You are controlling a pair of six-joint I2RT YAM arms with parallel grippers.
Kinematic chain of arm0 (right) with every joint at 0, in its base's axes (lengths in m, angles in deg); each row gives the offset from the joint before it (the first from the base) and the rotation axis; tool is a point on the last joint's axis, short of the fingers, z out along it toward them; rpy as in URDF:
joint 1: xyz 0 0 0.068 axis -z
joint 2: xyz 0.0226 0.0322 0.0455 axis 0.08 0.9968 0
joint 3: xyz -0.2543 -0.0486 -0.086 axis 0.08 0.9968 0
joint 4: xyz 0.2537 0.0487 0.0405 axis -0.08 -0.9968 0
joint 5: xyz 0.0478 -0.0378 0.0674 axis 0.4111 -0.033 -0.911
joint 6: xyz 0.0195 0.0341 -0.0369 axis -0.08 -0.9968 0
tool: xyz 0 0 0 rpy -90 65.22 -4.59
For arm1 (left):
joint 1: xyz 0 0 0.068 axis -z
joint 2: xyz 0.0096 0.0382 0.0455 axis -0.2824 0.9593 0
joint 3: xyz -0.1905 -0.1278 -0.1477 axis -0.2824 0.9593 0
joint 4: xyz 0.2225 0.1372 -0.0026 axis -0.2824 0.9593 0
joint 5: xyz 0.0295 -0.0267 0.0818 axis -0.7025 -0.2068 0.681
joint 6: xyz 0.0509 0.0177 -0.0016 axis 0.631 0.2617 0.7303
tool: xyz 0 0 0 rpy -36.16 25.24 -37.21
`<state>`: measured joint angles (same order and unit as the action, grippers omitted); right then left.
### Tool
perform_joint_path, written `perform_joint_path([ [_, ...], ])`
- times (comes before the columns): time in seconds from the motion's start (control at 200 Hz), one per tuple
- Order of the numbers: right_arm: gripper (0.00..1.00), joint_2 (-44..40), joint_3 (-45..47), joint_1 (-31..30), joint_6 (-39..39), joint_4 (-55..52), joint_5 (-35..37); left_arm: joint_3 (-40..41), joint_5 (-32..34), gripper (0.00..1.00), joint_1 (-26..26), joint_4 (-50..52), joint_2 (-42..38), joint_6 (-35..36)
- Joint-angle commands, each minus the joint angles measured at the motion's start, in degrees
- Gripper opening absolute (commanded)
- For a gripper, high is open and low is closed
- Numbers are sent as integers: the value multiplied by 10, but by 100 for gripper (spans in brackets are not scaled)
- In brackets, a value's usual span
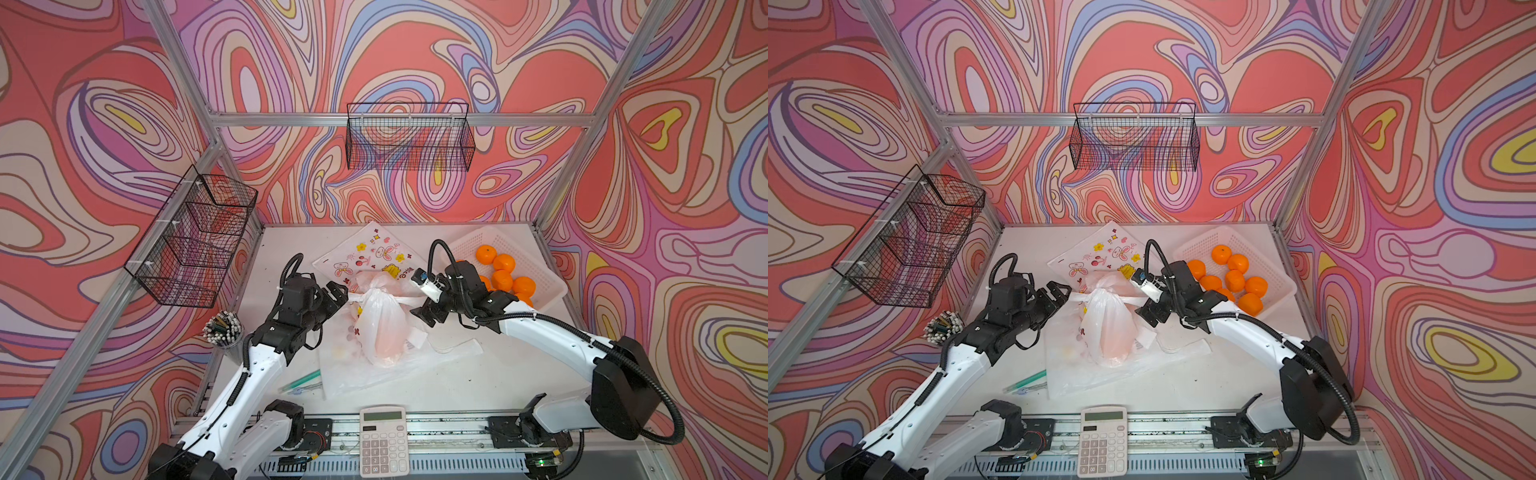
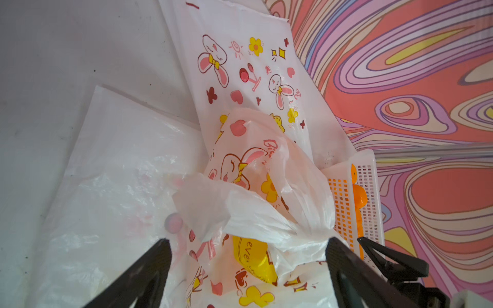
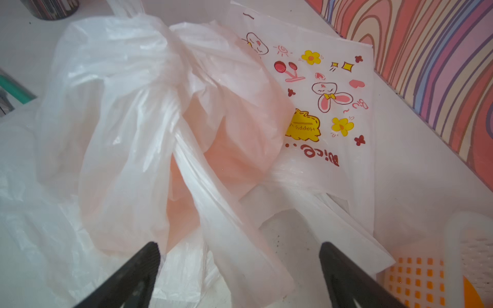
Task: Place the oranges into plastic bags & tie knots
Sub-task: Pick up the plastic bag.
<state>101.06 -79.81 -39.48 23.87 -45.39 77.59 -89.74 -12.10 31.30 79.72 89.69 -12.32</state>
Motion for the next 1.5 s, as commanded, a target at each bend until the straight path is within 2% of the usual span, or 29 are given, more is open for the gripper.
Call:
perform_joint_path([
  [0.0,98,22,-21,4,64,-29,10,17,4,96,-5,-26,18,-87],
  [0.13,94,54,-40,3,75,-26,29,25,-21,95,-6,-96,56,-109],
  [0.24,86,77,-60,4,79,-28,34,22,-19,87,-7,-120,85,-112],
  [0.321,74,91,-69,3,78,-29,26,22,-15,78,-8,-134,94,-112],
  [0.356,68,94,-72,3,78,-32,22,22,-13,77,-8,-137,96,-113],
  [0.401,56,98,-74,4,76,-33,19,23,-11,67,-8,-140,96,-113],
  [0.491,41,97,-71,3,74,-30,23,23,-7,42,-8,-145,94,-113],
  [0.571,23,90,-68,4,70,-25,33,21,-1,24,-9,-140,91,-109],
  [0.631,7,84,-65,4,68,-25,39,20,5,13,-10,-138,89,-103],
  [0.646,0,82,-64,4,67,-24,42,20,7,10,-9,-137,89,-101],
  [0.701,0,74,-62,4,66,-24,49,19,15,0,-10,-135,87,-95],
  [0.906,0,43,-53,4,48,-40,104,7,29,0,-10,-142,79,-40],
  [1.087,0,6,-24,16,-19,-42,155,9,66,0,-10,-138,62,-4],
  [1.297,0,-20,21,49,-103,-50,203,34,84,0,-11,-144,72,7],
  [1.497,0,-22,28,61,-132,-64,236,34,100,0,-11,-138,81,21],
])
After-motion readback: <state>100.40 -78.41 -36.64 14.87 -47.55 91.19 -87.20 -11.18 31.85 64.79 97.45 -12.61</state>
